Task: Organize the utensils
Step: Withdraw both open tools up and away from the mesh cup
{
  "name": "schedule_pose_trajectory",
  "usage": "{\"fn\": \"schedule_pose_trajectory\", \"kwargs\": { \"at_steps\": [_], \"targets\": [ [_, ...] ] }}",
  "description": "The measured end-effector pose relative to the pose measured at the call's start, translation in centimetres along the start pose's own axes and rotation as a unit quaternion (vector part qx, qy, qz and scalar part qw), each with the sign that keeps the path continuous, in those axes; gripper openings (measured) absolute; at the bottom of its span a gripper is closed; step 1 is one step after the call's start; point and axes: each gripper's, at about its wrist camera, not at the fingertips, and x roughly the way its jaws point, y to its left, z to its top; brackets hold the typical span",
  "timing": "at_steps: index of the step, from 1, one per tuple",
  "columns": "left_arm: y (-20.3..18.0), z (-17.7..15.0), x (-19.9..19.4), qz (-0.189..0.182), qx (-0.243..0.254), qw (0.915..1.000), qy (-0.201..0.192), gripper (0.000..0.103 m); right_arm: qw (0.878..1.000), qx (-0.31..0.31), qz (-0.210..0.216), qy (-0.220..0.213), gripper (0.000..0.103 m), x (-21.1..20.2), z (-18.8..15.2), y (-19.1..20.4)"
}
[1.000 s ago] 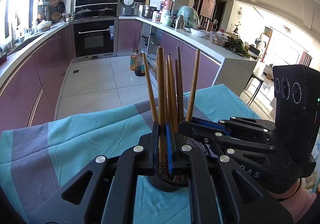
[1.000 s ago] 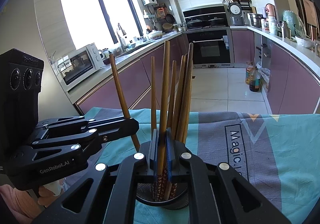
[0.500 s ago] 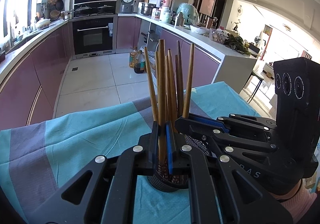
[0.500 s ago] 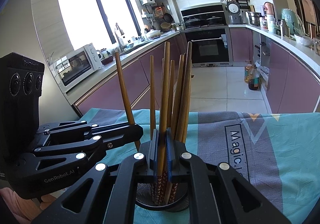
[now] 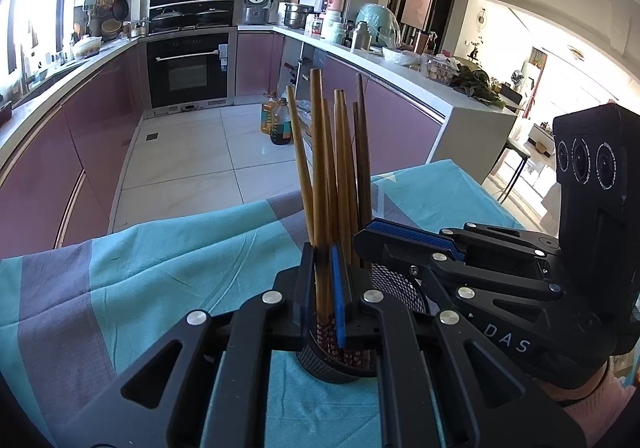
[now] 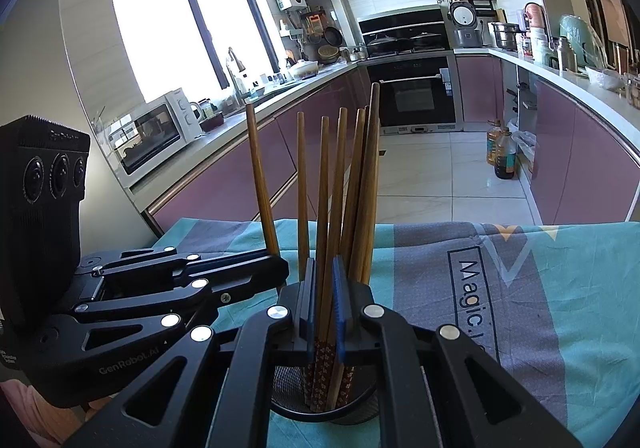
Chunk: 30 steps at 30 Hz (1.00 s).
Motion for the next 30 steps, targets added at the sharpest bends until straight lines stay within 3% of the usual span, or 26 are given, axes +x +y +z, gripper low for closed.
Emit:
{"fn": "schedule_pose_trajectory", "kwargs": {
  "at_steps": [7, 13, 16, 17, 19, 21, 24, 27, 30],
  "targets": [
    [0.0, -0.5, -0.1, 0.006, -0.001, 1.0, -0.006, 0.023, 1.0, -0.002, 0.002, -0.002, 0.008, -0.6, -0.6, 0.4],
    [0.9, -1.4, -2.0, 0.027, -0.01, 0.9992, -0.029, 0.041, 1.0, -0.001, 0.003, -0.013, 0.025, -1.6, -0.9, 0.3],
    [1.3, -2.1, -3.5, 0.044, -0.01, 0.9977, -0.05, 0.051, 1.0, -0.001, -0.001, -0.019, 0.046, -2.2, -1.2, 0.4],
    [1.4, -2.5, -4.2, 0.053, -0.009, 0.9968, -0.059, 0.06, 1.0, -0.003, 0.0, -0.022, 0.052, -2.5, -1.3, 0.4],
    [1.9, -3.4, -5.7, 0.075, -0.009, 0.994, -0.079, 0.07, 1.0, -0.007, -0.003, -0.025, 0.058, -2.9, -1.5, 0.7],
    [2.2, -4.2, -6.9, 0.091, -0.01, 0.9915, -0.092, 0.076, 0.999, -0.012, -0.008, -0.032, 0.071, -3.3, -1.8, 0.9],
    [2.7, -5.8, -9.0, 0.119, -0.013, 0.9856, -0.119, 0.094, 0.999, -0.022, -0.023, -0.041, 0.083, -3.9, -2.4, 1.4],
    [3.3, -7.5, -11.2, 0.141, -0.019, 0.9799, -0.139, 0.097, 0.997, -0.036, -0.041, -0.058, 0.096, -4.7, -3.2, 2.2],
    [3.9, -8.5, -12.7, 0.16, -0.029, 0.9752, -0.15, 0.097, 0.995, -0.05, -0.06, -0.069, 0.096, -5.2, -3.9, 3.1]
  ]
}}
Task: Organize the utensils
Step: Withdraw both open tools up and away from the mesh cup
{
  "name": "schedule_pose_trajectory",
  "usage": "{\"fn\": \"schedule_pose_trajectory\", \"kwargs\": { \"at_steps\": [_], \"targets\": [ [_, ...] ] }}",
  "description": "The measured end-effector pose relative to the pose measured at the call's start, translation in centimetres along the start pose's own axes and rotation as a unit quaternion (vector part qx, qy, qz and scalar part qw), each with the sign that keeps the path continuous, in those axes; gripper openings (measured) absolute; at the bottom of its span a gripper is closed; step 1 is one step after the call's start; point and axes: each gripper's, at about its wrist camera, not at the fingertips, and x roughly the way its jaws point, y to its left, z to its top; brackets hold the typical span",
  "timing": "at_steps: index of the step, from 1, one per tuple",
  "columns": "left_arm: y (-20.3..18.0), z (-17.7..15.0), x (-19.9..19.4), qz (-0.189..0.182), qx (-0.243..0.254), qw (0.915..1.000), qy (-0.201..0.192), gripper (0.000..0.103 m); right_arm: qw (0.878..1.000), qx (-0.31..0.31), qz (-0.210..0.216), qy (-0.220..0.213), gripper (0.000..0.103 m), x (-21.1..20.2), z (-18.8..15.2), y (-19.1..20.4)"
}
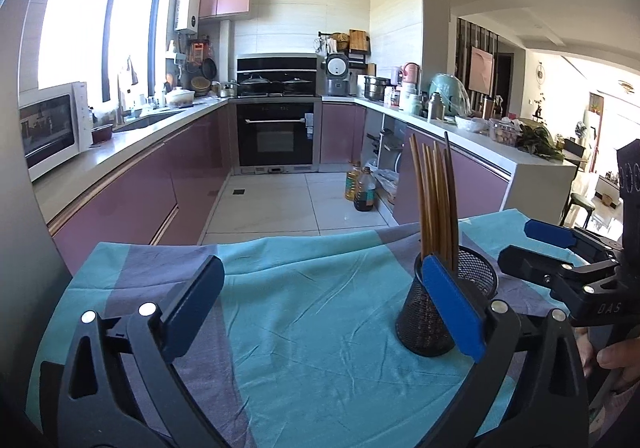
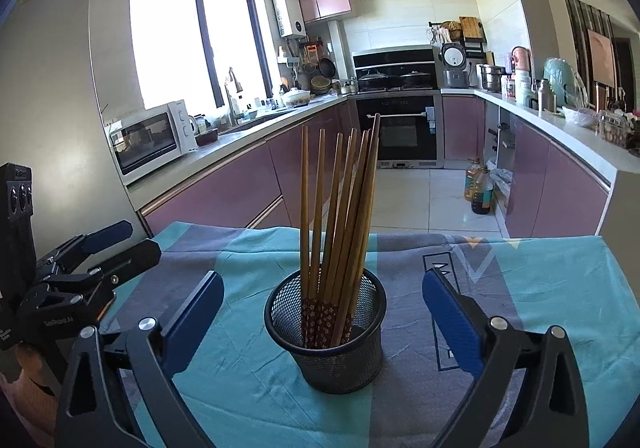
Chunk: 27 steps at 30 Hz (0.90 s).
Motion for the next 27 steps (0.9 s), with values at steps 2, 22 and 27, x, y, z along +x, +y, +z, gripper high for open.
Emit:
{"fn": "schedule_pose_trajectory", "kwargs": {
  "at_steps": [2, 22, 27],
  "targets": [
    [0.8, -0.3, -1.2, 0.008, -0.006, 0.9999, -0.008, 0.097, 1.0, -0.007, -0.009, -0.01, 0.096, -0.5, -0.4, 0.5],
    [1.2, -1.3, -9.1, 0.058, -0.016, 0.9955, -0.073, 0.097, 0.992, -0.034, -0.06, -0.102, 0.096, -4.5, -2.3, 3.8],
    [0.9, -0.9, -9.6, 0.066, -0.01, 0.9944, -0.082, 0.097, 0.988, -0.044, -0.073, -0.128, 0.096, -5.6, -2.5, 4.4]
  ]
}}
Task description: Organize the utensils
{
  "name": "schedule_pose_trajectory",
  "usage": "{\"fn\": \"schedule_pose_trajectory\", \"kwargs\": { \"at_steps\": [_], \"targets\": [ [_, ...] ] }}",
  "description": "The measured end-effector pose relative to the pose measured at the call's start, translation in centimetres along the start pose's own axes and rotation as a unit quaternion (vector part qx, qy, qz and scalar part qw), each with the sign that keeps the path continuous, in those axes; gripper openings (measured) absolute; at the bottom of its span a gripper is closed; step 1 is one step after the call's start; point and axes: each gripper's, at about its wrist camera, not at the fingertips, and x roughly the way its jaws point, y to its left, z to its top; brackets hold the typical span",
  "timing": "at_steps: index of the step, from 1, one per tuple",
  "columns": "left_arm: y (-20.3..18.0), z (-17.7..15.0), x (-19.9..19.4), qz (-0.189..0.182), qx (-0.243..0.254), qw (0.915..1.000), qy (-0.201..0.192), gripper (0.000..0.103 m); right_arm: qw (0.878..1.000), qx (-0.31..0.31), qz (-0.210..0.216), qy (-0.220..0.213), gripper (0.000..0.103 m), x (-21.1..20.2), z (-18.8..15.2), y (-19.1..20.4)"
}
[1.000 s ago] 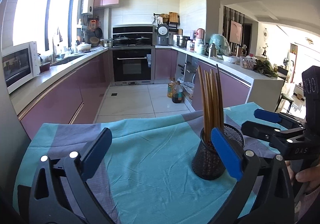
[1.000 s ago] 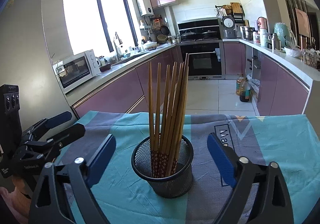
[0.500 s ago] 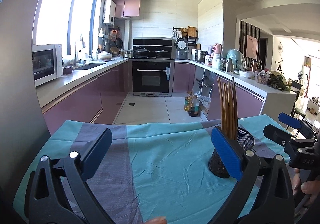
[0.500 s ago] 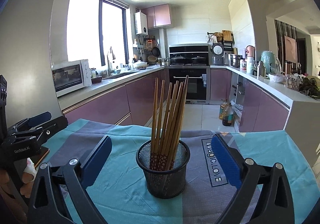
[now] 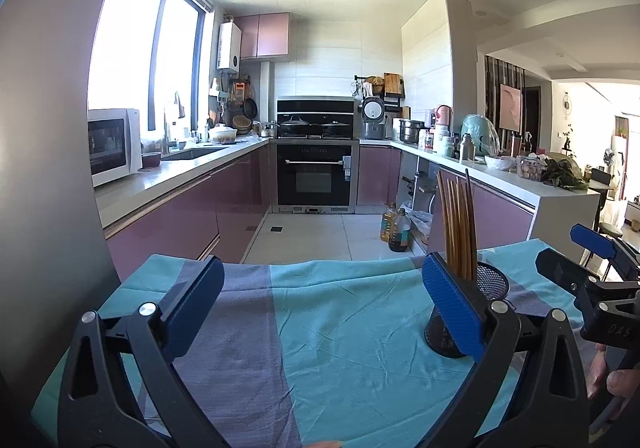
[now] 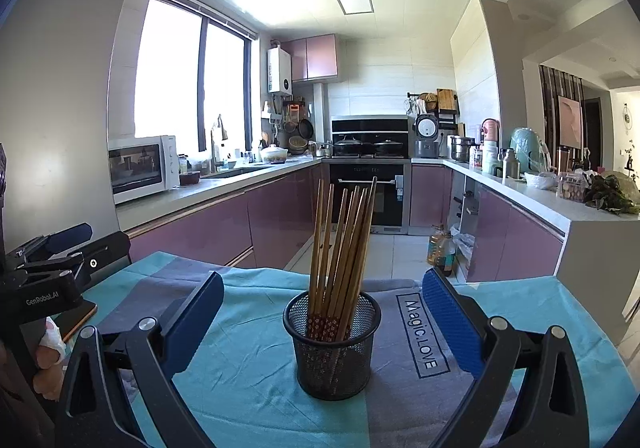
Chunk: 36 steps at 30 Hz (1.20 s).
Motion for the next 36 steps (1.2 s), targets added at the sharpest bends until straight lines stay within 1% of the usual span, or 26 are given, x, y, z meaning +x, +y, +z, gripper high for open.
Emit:
{"fn": "schedule_pose_trajectory", "kwargs": {
  "at_steps": [6, 17, 36],
  "targets": [
    [0.0, 0.1, -0.7, -0.006, -0.006, 1.0, -0.004, 0.097, 1.0, -0.003, -0.004, -0.008, 0.096, -0.5, 0.1, 0.5],
    [0.1, 0.1, -1.8, 0.003, -0.008, 0.9997, -0.022, 0.097, 1.0, -0.002, -0.004, -0.011, 0.096, -0.8, 0.1, 0.8],
    [-0.2, -0.2, -1.9, 0.009, -0.007, 0.9996, -0.026, 0.097, 1.0, 0.0, -0.006, -0.012, 0.096, -0.8, -0.1, 0.9]
  ]
}}
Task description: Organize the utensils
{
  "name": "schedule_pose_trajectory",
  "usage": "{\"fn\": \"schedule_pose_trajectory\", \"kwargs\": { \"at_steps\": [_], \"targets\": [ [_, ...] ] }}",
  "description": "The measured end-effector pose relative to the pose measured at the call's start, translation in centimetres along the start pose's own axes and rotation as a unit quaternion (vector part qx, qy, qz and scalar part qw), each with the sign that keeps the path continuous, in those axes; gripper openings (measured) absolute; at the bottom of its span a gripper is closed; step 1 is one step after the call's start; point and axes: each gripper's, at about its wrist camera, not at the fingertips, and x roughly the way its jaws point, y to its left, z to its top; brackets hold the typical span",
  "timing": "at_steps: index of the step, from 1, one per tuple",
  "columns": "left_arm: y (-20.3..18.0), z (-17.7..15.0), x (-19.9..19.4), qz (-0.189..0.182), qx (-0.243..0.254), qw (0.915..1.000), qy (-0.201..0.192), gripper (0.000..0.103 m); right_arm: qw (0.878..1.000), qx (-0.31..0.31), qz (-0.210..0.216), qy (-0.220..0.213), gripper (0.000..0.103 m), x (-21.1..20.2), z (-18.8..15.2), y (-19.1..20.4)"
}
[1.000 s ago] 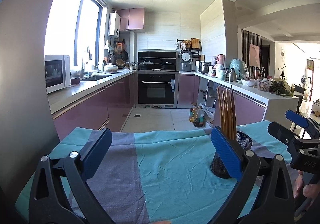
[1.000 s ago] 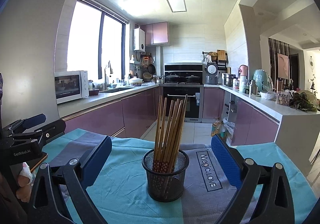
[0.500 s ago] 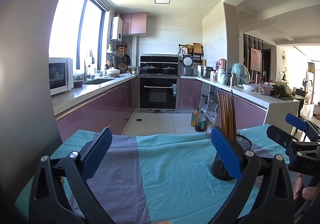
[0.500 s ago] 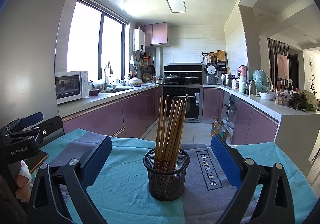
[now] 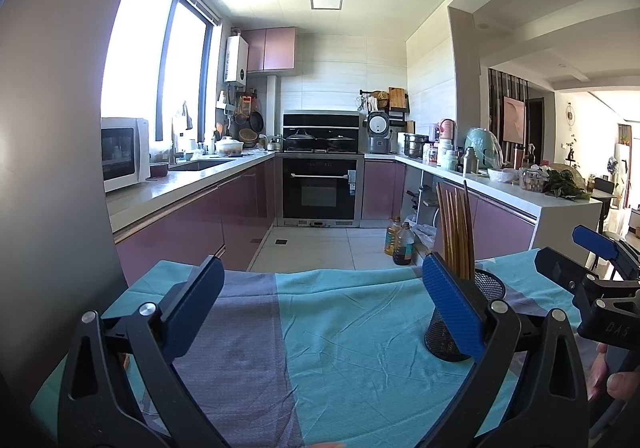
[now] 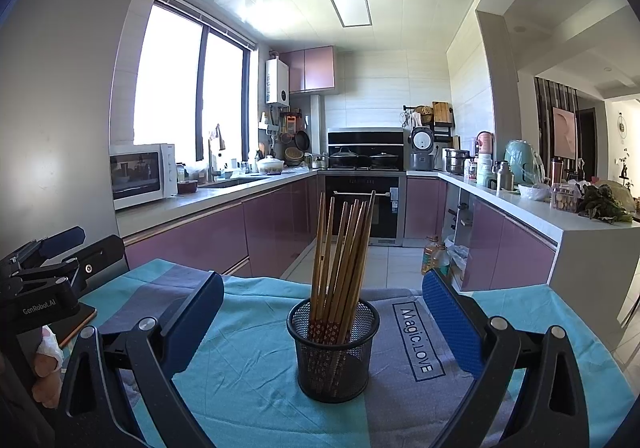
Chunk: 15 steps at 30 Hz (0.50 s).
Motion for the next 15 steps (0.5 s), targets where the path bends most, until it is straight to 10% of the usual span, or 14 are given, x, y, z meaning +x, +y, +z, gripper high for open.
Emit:
{"fn": "schedule_pose_trajectory", "kwargs": {
  "at_steps": [15],
  "targets": [
    [0.06, -0.04, 0.02, 0.001, 0.0, 1.0, 0.001, 0.097, 1.0, 0.0, -0.002, -0.001, 0.096, 0.03, -0.02, 0.06]
  ]
}}
